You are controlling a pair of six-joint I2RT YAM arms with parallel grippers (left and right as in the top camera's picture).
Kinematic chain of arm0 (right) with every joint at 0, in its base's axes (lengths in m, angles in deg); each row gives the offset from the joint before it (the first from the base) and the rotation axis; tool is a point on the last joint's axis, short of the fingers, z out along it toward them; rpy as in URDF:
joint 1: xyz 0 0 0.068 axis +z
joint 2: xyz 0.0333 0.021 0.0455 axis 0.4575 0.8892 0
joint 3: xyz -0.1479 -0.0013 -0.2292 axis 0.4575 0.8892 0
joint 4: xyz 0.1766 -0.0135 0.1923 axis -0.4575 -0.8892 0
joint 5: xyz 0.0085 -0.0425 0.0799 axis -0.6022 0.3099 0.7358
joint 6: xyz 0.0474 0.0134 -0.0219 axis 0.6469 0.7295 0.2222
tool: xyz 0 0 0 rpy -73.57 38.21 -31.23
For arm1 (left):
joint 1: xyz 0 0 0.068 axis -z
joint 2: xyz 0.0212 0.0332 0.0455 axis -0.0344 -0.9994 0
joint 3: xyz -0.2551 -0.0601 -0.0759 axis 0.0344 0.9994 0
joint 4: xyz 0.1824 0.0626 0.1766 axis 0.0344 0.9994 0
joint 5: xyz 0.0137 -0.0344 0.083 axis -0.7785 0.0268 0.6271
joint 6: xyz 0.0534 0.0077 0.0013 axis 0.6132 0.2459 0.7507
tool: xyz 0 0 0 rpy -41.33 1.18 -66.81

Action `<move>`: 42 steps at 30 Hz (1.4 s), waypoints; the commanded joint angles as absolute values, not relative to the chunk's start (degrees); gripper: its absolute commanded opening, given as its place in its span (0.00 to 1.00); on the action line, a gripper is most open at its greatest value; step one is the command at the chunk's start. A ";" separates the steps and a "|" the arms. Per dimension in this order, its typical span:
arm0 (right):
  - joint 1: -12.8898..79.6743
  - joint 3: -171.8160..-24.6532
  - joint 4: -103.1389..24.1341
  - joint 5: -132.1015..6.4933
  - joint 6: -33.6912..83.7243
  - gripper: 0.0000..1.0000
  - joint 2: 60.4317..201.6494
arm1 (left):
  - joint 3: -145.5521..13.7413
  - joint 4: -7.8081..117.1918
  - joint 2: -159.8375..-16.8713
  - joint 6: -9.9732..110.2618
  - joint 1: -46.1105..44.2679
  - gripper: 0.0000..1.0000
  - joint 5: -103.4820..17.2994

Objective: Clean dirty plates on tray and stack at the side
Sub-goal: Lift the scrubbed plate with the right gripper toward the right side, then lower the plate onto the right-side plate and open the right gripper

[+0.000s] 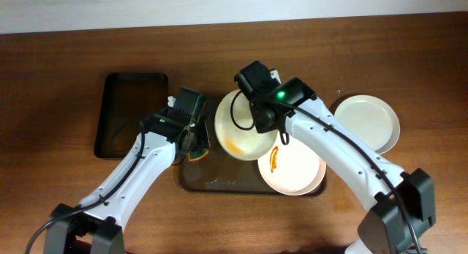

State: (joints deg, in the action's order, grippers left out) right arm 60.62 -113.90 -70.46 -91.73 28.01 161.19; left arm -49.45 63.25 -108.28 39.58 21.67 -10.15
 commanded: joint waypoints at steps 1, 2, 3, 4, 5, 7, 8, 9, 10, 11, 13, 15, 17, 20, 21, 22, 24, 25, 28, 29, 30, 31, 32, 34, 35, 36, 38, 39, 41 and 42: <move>64.29 -117.33 -71.58 -113.13 28.08 0.04 160.03 | -49.38 63.86 -108.04 38.22 21.34 0.00 -10.13; 65.40 -117.33 -71.99 -119.07 28.05 0.04 160.03 | -49.38 64.10 -108.04 38.20 21.32 0.00 -10.13; 66.45 -117.33 -72.60 -125.78 28.05 0.04 160.03 | -49.38 64.34 -108.04 38.20 21.32 0.00 -10.13; 67.08 -117.33 -72.85 -130.00 28.03 0.04 160.03 | -49.38 64.63 -108.04 38.20 21.32 0.00 -10.13; 67.81 -117.33 -72.98 -134.86 27.79 0.04 160.03 | -49.38 64.69 -108.04 38.20 21.32 0.00 -10.13; 69.25 -117.33 -72.95 -143.14 26.09 0.04 160.03 | -49.38 64.67 -108.04 38.20 21.32 0.00 -10.13; 69.66 -117.33 -72.95 -146.24 26.09 0.04 160.03 | -49.38 64.67 -108.04 38.20 21.32 0.00 -10.13; 69.95 -117.33 -72.95 -148.60 25.89 0.04 160.03 | -49.38 64.65 -108.04 38.18 21.32 0.00 -10.13; 69.97 -117.33 -72.95 -150.61 25.89 0.04 160.03 | -49.38 64.65 -108.04 38.18 21.32 0.00 -10.13; 69.97 -117.33 -72.98 -150.61 25.91 0.04 160.03 | -49.38 64.65 -108.04 38.18 21.32 0.00 -10.13; 69.97 -117.33 -72.98 -149.59 25.91 0.04 160.06 | -49.38 64.45 -108.04 38.18 21.32 0.00 -10.13; 69.51 -117.33 -72.93 -142.64 25.98 0.04 160.06 | -49.38 64.28 -108.04 38.18 21.34 0.00 -10.13; 67.37 -117.33 -72.67 -131.27 27.44 0.04 160.06 | -49.38 64.28 -108.04 38.18 21.32 0.00 -10.13; 57.90 -117.33 -72.17 -105.92 28.14 0.04 160.06 | -49.38 64.28 -108.04 38.18 21.34 0.00 -10.15; 52.55 -117.33 -72.06 -96.91 28.14 0.04 160.03 | -49.38 64.28 -108.04 38.18 21.34 0.00 -10.15; 46.23 -117.33 -71.91 -87.99 28.16 0.04 160.06 | -49.36 64.28 -108.04 38.18 21.34 0.00 -10.13; 34.41 -117.30 -72.08 -75.97 28.12 0.04 160.06 | -49.27 64.25 -108.04 38.18 21.34 0.00 -10.13; 28.42 -117.26 -72.26 -73.59 28.12 0.04 160.06 | -49.18 64.23 -108.04 38.18 21.34 0.00 -10.13; 11.66 -116.54 -73.15 -72.43 28.19 0.04 160.06 | -49.16 63.99 -108.04 38.18 21.34 0.00 -10.20; 7.85 -115.51 -72.71 -72.32 29.28 0.04 160.06 | -49.14 63.84 -108.04 38.16 21.34 0.00 -10.33; 5.21 -114.38 -72.21 -72.34 31.29 0.04 160.06 | -49.14 63.75 -108.04 38.16 21.34 0.00 -10.33; 2.21 -112.50 -71.12 -72.28 33.17 0.04 160.06 | -49.12 63.62 -108.04 38.16 21.34 0.00 -10.33; 0.88 -110.99 -69.79 -71.97 33.08 0.04 160.06 | -49.05 63.62 -108.04 38.16 21.34 0.00 -10.33; -0.26 -106.73 -65.68 -70.31 32.75 0.04 160.06 | -49.05 63.60 -108.04 38.16 21.34 0.00 -10.33; 0.18 -104.78 -64.17 -70.16 32.43 0.04 160.06 | -49.05 63.60 -108.04 38.16 21.34 0.00 -10.31; 0.42 -104.02 -63.58 -70.14 32.40 0.05 160.06 | -49.05 63.62 -108.04 38.16 21.34 0.00 -10.33; 1.05 -103.05 -63.42 -70.14 32.45 0.33 160.08 | -49.05 63.62 -108.04 38.16 21.34 0.00 -10.31; 1.27 -103.05 -63.69 -69.92 32.45 0.70 160.08 | -49.05 63.62 -108.04 38.16 21.34 0.00 -10.31; 1.73 -103.05 -64.78 -66.33 32.43 0.80 160.06 | -49.05 63.62 -108.04 38.16 21.34 0.00 -10.33; 1.84 -103.05 -66.07 -60.98 32.38 0.81 160.03 | -49.05 63.62 -108.04 38.16 21.34 0.00 -10.33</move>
